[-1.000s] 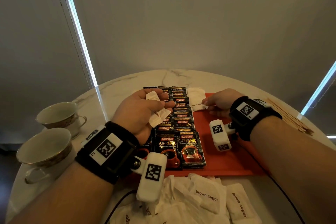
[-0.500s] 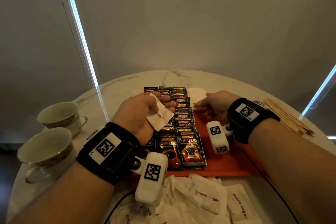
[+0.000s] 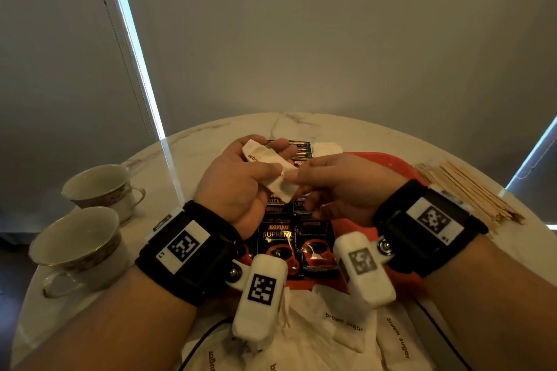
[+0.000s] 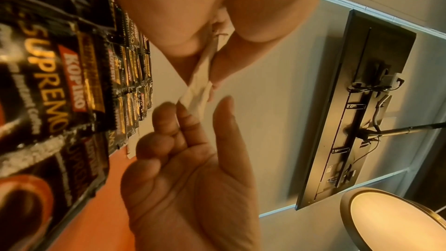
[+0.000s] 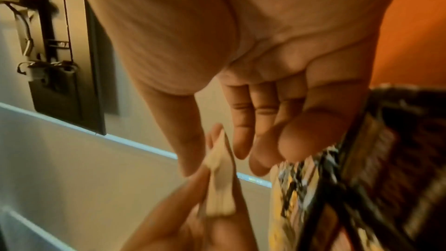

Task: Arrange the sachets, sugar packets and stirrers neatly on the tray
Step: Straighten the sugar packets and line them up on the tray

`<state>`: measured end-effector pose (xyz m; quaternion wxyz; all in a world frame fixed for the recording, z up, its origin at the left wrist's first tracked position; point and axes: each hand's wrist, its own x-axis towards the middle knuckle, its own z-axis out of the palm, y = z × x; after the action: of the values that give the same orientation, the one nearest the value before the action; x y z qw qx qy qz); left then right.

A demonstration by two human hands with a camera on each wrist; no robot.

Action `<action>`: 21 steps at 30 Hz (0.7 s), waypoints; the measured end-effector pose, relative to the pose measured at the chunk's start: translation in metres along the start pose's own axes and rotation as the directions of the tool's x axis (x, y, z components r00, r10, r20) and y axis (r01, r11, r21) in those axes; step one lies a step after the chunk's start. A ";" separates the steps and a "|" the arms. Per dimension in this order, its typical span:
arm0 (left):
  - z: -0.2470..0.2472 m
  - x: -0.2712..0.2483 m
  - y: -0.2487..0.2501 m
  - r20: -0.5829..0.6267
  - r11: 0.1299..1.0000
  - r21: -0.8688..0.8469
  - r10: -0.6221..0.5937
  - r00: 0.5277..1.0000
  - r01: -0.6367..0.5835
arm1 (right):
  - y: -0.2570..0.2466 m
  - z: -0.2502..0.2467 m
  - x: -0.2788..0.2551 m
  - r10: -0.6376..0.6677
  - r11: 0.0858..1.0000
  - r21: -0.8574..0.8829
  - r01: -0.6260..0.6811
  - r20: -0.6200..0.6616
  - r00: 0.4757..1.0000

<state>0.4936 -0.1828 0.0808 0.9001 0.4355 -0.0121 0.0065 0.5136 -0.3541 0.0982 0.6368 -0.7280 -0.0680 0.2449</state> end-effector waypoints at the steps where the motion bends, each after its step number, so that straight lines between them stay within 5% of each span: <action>1: 0.001 -0.001 -0.001 0.019 1.000 0.000 0.009 1.000 -0.009 | 0.001 0.005 -0.002 -0.036 0.999 0.005 0.036 0.000 0.999; 7: -0.002 -0.001 0.003 -0.014 0.990 0.140 0.029 0.999 -0.027 | 0.006 -0.001 -0.002 -0.172 0.965 0.170 0.198 -0.155 0.973; 21: 0.002 -0.008 0.003 -0.079 0.946 0.318 -0.047 0.996 0.069 | 0.006 0.006 -0.005 -0.305 0.946 0.014 0.323 -0.290 0.907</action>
<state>0.4854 -0.1819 0.0843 0.8171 0.5754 0.0337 -0.0027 0.5051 -0.3520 0.0935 0.6929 -0.7152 -0.0847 0.0344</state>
